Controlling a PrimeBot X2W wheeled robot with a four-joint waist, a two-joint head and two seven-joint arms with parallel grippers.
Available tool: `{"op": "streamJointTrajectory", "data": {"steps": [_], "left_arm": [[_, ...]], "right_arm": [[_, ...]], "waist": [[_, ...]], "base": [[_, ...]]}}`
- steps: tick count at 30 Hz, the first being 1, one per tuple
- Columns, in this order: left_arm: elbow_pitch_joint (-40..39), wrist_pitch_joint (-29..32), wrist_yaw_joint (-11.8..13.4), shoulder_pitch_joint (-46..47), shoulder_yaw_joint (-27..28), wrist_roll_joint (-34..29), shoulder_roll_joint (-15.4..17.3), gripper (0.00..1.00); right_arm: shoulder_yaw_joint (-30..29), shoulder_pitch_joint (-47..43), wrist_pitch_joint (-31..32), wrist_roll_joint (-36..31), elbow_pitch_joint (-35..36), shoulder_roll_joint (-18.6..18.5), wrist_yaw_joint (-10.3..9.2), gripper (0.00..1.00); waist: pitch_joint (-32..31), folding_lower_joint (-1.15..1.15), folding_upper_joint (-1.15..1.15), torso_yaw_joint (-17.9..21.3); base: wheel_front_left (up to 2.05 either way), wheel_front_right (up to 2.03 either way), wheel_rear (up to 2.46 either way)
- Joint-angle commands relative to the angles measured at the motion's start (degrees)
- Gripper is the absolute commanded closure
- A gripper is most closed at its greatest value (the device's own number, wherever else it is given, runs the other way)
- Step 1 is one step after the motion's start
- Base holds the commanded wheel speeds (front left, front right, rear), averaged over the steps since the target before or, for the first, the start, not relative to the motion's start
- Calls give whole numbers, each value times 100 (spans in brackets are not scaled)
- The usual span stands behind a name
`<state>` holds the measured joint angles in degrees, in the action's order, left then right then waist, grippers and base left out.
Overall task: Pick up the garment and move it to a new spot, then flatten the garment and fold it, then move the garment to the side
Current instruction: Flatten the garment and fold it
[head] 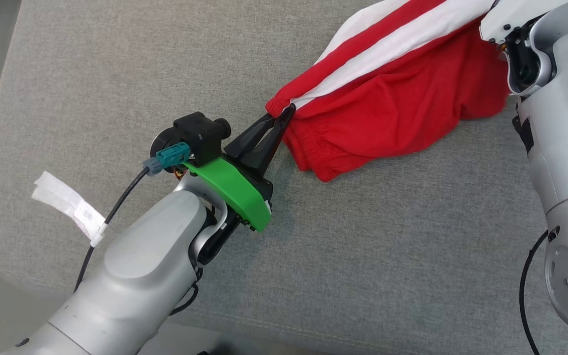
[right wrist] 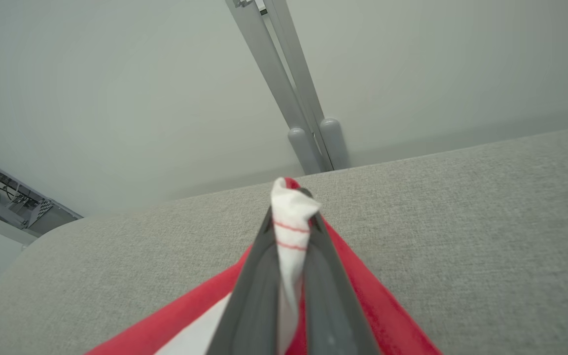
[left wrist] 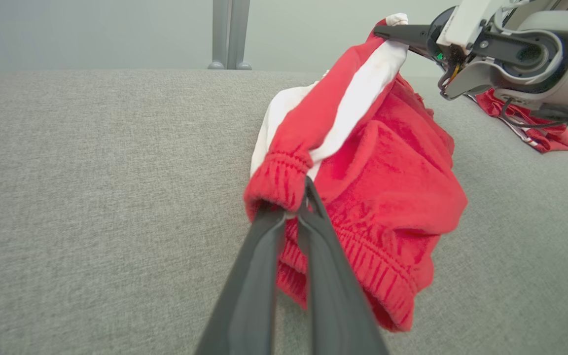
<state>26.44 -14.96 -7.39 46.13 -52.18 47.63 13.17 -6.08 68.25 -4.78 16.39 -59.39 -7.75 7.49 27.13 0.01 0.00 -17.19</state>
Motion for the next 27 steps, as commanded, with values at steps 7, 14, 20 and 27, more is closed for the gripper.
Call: {"op": "streamJointTrajectory", "data": {"steps": [7,14,20,27], "left_arm": [[-102,-26,-19,-124,225,-515,-6,0],[-481,-26,-19,-789,849,-996,146,0],[-859,-23,-1,-1539,2034,-1310,89,0],[-1145,-23,24,-2118,3220,-1910,-141,0]], "right_arm": [[252,82,-352,-84,-435,-98,-3,0],[838,-346,-500,-107,-631,-513,-3,0],[1028,-725,-503,68,-859,-811,-3,0],[1090,-936,-501,239,-1060,-869,-3,0]], "waist": [[-117,-1,0,-12],[-411,-1,0,-20],[-453,-1,0,-133],[-410,-1,0,-211]], "base": [[0,0,0],[0,0,0],[0,0,0],[0,0,0]]}}
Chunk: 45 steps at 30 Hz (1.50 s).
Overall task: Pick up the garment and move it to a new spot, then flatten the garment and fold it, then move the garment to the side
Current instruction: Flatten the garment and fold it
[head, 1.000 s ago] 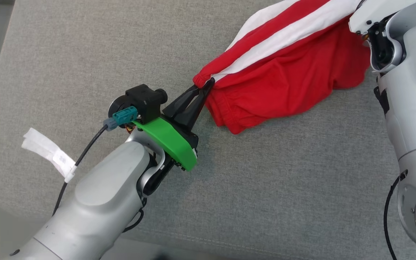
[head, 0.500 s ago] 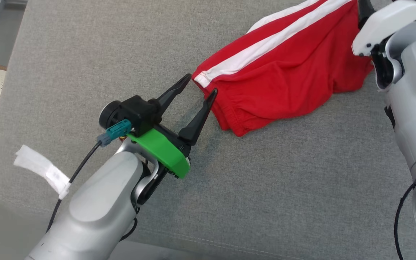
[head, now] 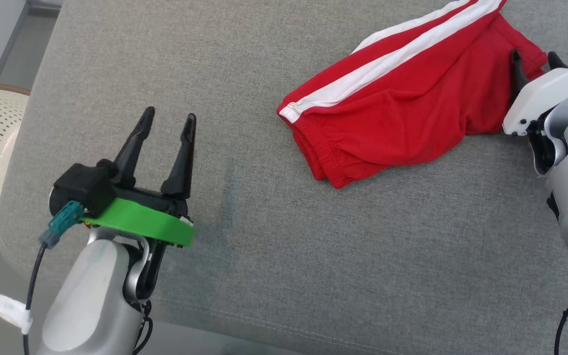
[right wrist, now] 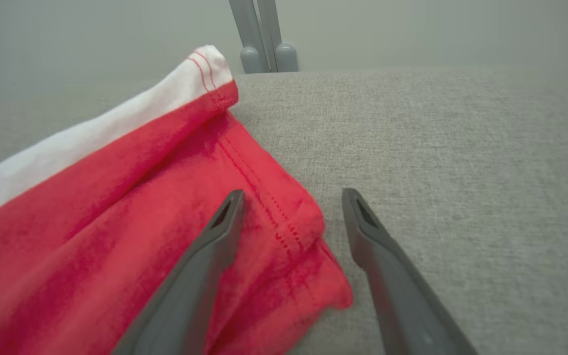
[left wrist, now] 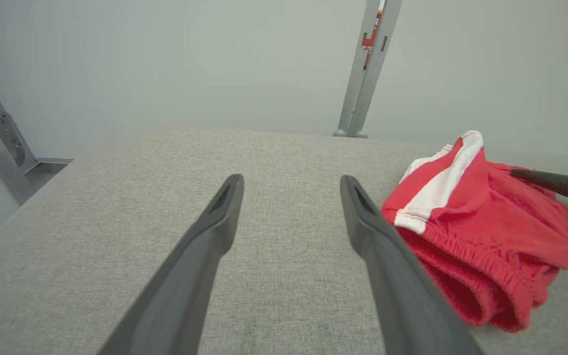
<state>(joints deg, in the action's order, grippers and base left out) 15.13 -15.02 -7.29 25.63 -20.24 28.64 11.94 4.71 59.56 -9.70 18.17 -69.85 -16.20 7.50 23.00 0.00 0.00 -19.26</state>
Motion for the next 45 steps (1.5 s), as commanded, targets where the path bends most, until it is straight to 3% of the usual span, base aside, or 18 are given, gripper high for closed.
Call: {"op": "streamJointTrajectory", "data": {"steps": [1,4,5,6,7,13,20,33,39,45], "left_arm": [[-80,-16,12,-152,232,-115,-61,0],[-162,-15,1,-356,656,-389,-171,0],[-188,-15,-6,-418,807,-437,-242,0],[-209,-16,-10,-456,928,-491,-287,0],[-231,-16,-16,-496,1036,-560,-333,0],[-275,-17,-26,-673,1171,-760,-526,0],[-271,-16,-27,-898,1183,-874,-440,0],[-340,-17,-29,-1490,1416,-1112,-317,0],[-307,-17,-29,-1673,1546,-1158,-355,0],[-311,-16,-29,-1734,1596,-1182,-427,0]], "right_arm": [[23,-105,20,76,-46,-30,-5,0],[129,-199,40,107,-72,37,-5,0],[183,-236,53,114,-69,71,-3,60],[214,-252,45,142,-48,95,-4,92],[245,-264,40,177,-27,99,-4,100],[268,-334,-145,485,98,101,-8,100],[377,-727,-380,932,457,188,-7,100],[421,-2402,-513,2247,1647,-175,-7,100],[234,-2944,-543,2541,1896,-290,-7,100],[199,-2977,-554,2579,2005,-140,-7,100]], "waist": [[1,0,0,-9],[-8,0,0,-12],[-12,0,0,-1],[-13,0,0,9],[-15,0,0,20],[-101,0,0,97],[-503,0,0,403],[-1140,0,0,1144],[-1252,0,0,1311],[-1250,0,0,1364]], "base": [[0,0,0],[0,0,0],[0,0,0],[0,0,0],[0,0,0],[0,0,0],[0,0,0],[0,0,0],[0,0,0],[0,0,0]]}}
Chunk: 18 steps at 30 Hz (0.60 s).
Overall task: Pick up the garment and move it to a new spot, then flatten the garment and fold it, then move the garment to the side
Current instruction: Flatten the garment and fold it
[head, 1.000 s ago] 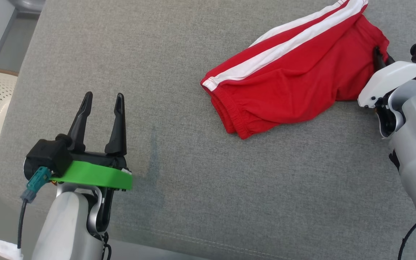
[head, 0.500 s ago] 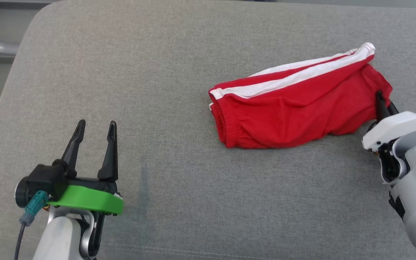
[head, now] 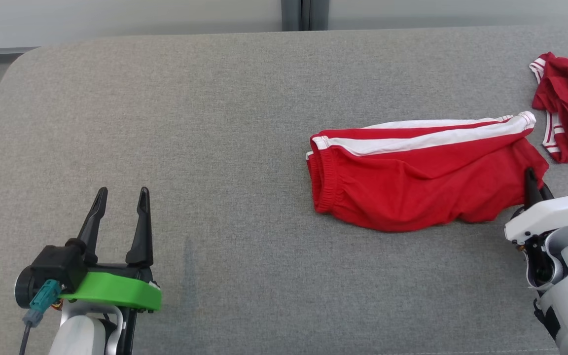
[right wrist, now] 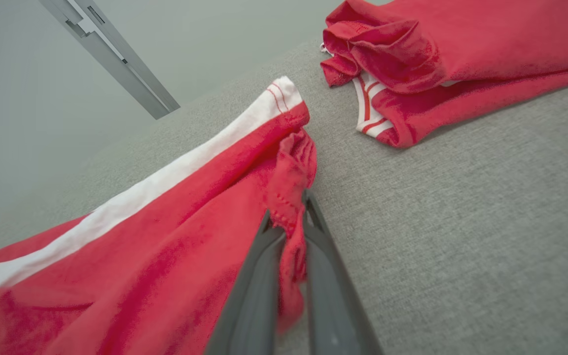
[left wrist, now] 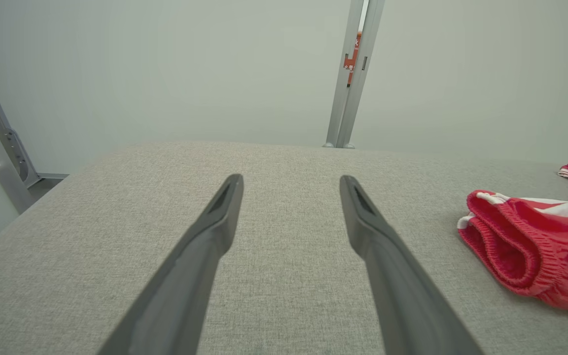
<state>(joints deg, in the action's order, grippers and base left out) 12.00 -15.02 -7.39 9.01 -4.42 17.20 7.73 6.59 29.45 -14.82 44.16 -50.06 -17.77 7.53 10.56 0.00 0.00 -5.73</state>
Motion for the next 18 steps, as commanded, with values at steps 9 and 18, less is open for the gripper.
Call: {"op": "streamJointTrajectory", "data": {"steps": [9,18], "left_arm": [[97,-17,-19,-116,56,-47,-33,0],[68,-16,-20,-239,111,-85,-98,0]], "right_arm": [[268,413,-36,-161,510,428,-9,100],[925,313,-18,-196,1382,765,-7,100]], "waist": [[-223,0,0,16],[-369,0,0,-77]], "base": [[0,0,0],[0,0,0]]}}
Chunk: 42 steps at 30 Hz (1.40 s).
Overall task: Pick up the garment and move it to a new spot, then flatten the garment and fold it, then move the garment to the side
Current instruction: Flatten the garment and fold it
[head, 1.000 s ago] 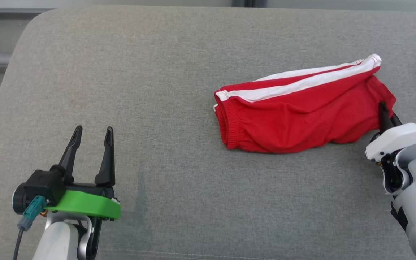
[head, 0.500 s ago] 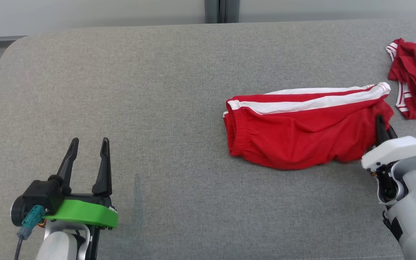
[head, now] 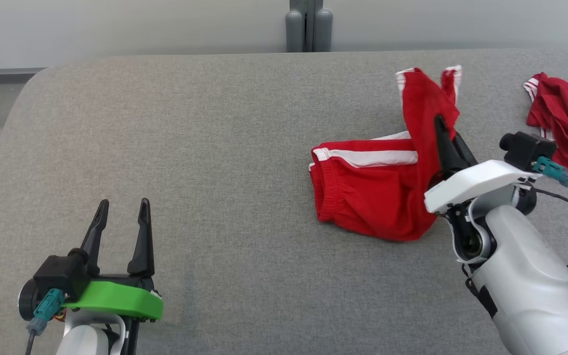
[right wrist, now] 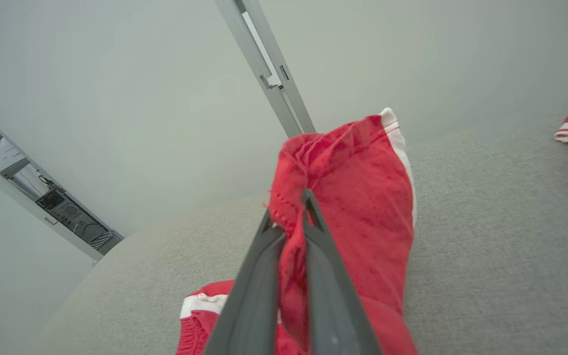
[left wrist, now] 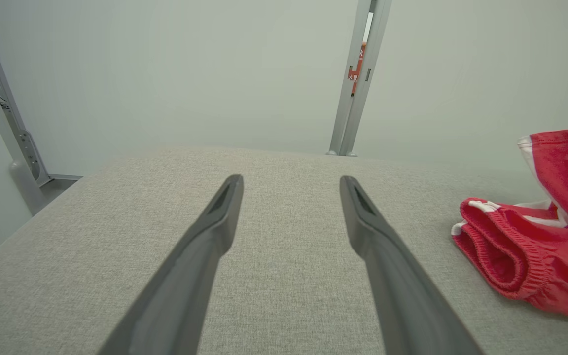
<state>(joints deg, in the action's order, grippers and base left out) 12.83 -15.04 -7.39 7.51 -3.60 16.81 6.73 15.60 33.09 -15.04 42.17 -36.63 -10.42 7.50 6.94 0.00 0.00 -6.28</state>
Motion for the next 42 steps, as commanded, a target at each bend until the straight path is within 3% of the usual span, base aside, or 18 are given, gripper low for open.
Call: {"op": "streamJointTrajectory", "data": {"steps": [1,9,16,17,18,27,32,38,39,40,41,42], "left_arm": [[-16,-16,-20,-99,26,-47,-6,0],[-9,-16,-20,-105,28,-13,-69,0],[27,-15,-20,-73,3,3,-108,0],[33,-15,-20,-65,-3,2,-110,0],[40,-16,-20,-60,-7,3,-108,0],[83,-15,-20,-129,-29,-42,-41,0],[93,-15,-20,-142,-47,-49,-22,0],[73,-16,-20,-154,-76,-65,-14,0],[67,-15,-20,-145,-80,-66,-13,0],[64,-15,-20,-137,-89,-69,-12,0],[64,-15,-20,-128,-98,-72,-12,0],[66,-15,-20,-114,-115,-76,-12,0]], "right_arm": [[111,-87,20,8,157,59,-4,100],[745,-584,200,-215,752,200,-4,100],[952,-1048,258,-340,575,267,-4,100],[946,-1057,224,-346,551,283,-3,66],[963,-1081,211,-249,549,326,-3,0],[728,-997,15,-87,994,68,-3,0],[130,-1120,-13,-485,1241,-270,-4,0],[-611,-1390,-14,-923,1310,-292,-3,0],[-656,-1430,-14,-981,1264,-281,-3,4],[-696,-1464,-14,-1018,1203,-248,-3,59],[-709,-1484,-15,-1063,1133,-230,-3,92],[-683,-1496,-14,-1142,1031,-232,-4,100]], "waist": [[-2,0,0,-48],[47,0,0,-270],[83,0,0,-403],[84,0,0,-412],[85,0,0,-416],[-7,0,0,-316],[-64,0,0,-261],[-85,0,0,-253],[-79,0,0,-257],[-71,0,0,-264],[-62,0,0,-271],[-50,0,0,-285]], "base": [[0,0,0],[0,0,0],[0,0,0],[0,0,0],[0,0,0],[0,0,0],[0,0,0],[0,0,0],[0,0,0],[0,0,0],[0,0,0],[0,0,0]]}}
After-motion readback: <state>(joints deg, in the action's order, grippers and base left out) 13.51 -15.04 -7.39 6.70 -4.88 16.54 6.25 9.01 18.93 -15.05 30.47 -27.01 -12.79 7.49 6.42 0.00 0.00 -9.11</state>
